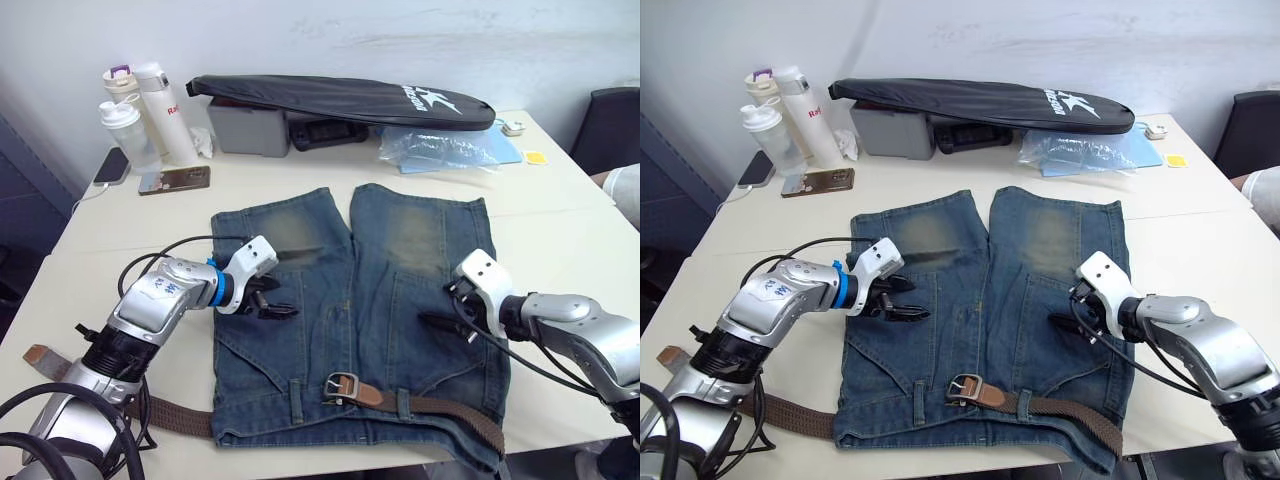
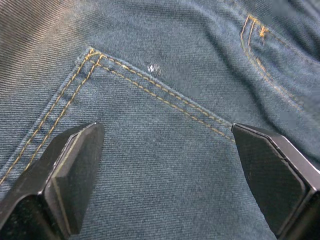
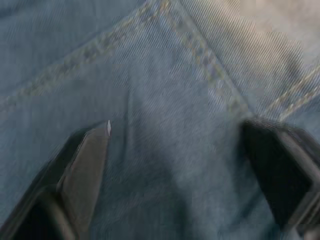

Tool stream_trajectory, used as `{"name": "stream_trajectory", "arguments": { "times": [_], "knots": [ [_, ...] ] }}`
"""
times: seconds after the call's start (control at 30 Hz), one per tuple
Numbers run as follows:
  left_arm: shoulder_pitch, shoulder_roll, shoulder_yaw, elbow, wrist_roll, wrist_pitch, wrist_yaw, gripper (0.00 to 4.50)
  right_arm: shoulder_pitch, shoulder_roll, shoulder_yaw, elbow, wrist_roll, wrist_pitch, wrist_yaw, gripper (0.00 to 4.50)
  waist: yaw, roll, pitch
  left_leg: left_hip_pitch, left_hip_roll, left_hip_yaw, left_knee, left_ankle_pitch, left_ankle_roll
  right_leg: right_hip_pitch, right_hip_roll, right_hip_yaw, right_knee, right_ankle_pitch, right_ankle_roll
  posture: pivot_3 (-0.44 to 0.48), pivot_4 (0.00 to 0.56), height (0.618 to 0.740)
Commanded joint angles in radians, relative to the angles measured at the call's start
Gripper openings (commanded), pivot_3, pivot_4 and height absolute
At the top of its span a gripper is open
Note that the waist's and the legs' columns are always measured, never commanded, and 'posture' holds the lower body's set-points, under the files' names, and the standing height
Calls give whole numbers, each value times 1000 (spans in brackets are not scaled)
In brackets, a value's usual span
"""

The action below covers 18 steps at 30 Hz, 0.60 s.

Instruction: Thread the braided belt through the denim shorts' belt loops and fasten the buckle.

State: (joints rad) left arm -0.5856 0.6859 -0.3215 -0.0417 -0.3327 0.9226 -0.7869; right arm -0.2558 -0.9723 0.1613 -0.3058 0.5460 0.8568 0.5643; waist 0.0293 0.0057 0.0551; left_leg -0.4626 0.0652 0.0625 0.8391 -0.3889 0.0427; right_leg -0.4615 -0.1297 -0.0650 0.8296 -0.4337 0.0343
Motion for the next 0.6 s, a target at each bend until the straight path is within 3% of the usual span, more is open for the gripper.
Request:
{"name": "stream_trajectory", "arguments": {
  "times": [0.03,0.07,0.17,0.37,0.4,0.6],
  "knots": [
    [14,3,-36,17,70,30,39,4235,32,33,51,-3,-4,112,22,4500,-1,-2,-3,0,0,0,-1,0,1,0,0,0,0,-1,-1,0,150,622],
    [20,1,-53,26,92,30,53,3958,31,44,51,8,-10,124,19,4500,-1,-3,-5,0,0,0,-1,-1,1,0,0,0,-1,-1,-2,0,150,622],
    [42,-4,-75,24,126,36,72,2729,23,72,57,28,-48,132,18,3227,-2,-4,-9,0,0,0,-1,-1,1,1,0,0,-4,-3,-5,0,150,622],
    [93,-42,-14,-43,90,101,89,10,2,82,52,-25,-98,102,42,425,-2,-2,-12,4,-1,1,-7,0,0,5,0,0,-14,-7,-11,0,150,622],
    [91,-43,-4,-50,86,110,87,0,-5,78,55,-30,-113,83,53,19,-3,-2,-12,6,-1,0,-9,0,0,6,0,-1,-16,-7,-11,0,150,622],
    [48,-63,93,2,84,119,104,0,-98,96,65,13,-197,18,98,19,-5,2,-10,9,-1,0,-21,2,-2,11,2,-3,-29,-5,-8,0,150,622]
  ]
}}
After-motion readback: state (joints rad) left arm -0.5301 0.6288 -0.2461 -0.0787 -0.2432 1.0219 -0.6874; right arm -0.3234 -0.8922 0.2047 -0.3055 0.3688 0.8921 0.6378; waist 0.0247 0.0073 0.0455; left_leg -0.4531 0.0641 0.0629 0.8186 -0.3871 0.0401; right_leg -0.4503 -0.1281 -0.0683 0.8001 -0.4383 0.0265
